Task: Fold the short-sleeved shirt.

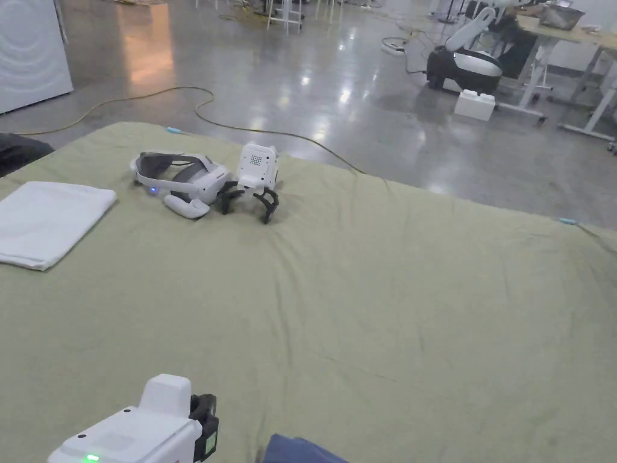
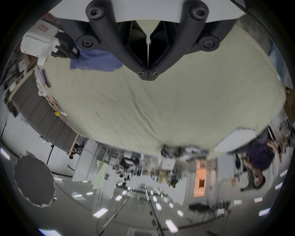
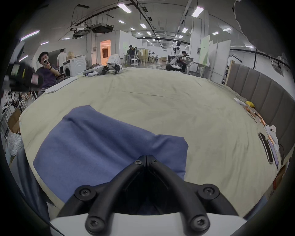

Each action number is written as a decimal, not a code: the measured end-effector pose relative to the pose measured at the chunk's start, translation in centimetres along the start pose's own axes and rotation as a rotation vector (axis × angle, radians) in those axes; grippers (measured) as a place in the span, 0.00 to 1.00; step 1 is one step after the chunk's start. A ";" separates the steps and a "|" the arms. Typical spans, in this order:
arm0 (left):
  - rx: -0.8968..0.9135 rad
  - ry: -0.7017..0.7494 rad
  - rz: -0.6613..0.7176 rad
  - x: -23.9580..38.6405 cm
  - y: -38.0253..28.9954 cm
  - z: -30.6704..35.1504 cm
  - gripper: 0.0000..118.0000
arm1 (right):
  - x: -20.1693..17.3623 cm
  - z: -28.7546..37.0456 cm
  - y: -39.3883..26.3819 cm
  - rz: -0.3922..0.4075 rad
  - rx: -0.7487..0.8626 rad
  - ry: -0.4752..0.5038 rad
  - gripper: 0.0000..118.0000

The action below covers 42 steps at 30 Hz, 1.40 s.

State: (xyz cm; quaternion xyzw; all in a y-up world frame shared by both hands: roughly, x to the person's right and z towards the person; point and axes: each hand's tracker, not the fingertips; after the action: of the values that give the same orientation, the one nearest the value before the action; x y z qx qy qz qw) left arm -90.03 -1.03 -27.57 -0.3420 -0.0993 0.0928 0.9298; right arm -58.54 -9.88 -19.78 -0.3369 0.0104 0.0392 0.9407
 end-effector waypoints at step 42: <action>-0.437 -0.653 0.321 -8.6 3.6 -6.6 0.13 | 9.1 3.6 9.3 -0.061 0.208 -0.068 0.00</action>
State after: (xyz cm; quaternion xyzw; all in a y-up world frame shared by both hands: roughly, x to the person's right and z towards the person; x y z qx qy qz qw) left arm -97.05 -4.48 -35.90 -0.4950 -0.3515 0.3164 0.7289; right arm -50.27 0.18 -23.27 -0.2360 -0.0276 0.0208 0.9711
